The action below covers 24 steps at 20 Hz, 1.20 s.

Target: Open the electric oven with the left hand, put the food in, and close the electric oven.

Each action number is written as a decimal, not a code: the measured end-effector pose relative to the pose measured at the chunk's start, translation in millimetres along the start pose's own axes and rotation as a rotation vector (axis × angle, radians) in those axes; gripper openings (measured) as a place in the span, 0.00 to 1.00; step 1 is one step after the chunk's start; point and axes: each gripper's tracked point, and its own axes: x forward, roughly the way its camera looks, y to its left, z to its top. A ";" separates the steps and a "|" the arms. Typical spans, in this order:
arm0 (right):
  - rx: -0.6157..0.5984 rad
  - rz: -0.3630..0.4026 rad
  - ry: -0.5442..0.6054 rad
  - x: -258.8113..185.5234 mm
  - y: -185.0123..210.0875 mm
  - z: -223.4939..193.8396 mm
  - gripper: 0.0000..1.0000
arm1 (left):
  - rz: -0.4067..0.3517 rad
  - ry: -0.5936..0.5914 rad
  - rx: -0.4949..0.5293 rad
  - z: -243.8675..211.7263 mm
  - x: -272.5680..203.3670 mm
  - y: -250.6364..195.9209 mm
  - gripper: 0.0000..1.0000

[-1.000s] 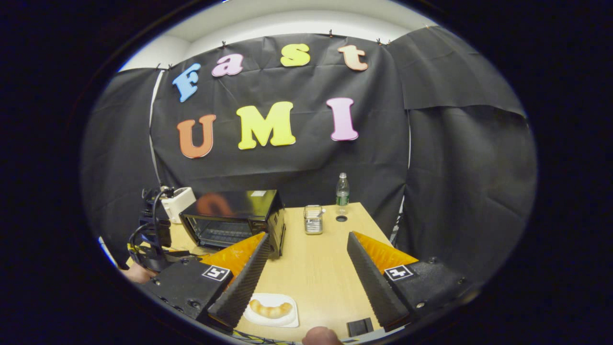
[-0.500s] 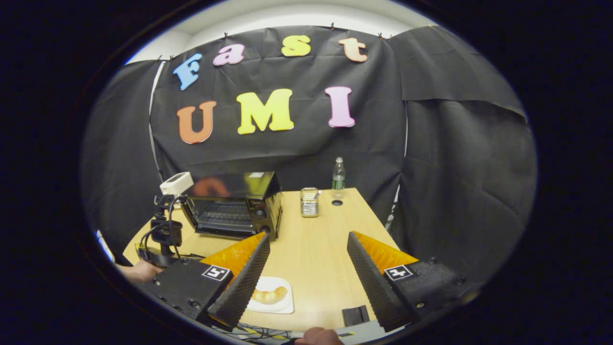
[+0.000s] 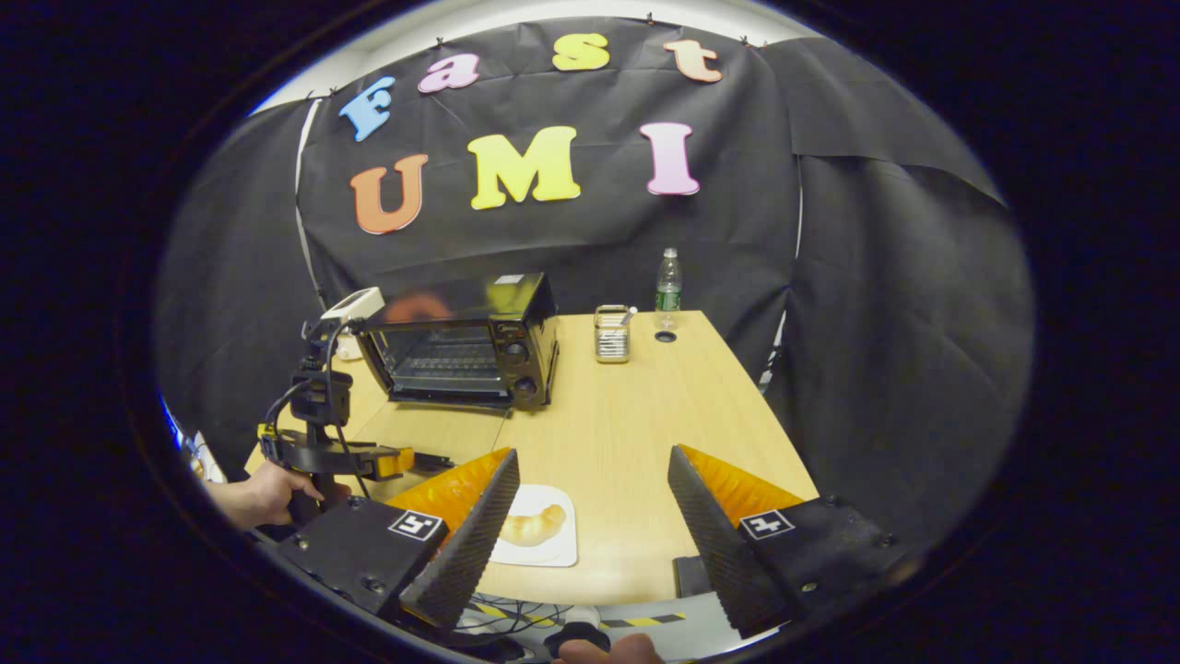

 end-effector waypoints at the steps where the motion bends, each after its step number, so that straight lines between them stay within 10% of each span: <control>1: 0.005 0.017 0.007 2.7 3.7 -3.9 1.00 | 0.001 -0.010 -0.004 2.2 -6.0 -0.7 0.93; 14: 0.094 0.159 0.229 81.9 45.8 -89.6 0.97 | 0.107 -0.318 -0.072 36.7 -174.4 6.5 0.93; 24: 0.203 0.171 0.461 128.9 63.6 -156.4 0.87 | 0.258 -0.326 -0.214 25.7 -222.1 34.1 0.93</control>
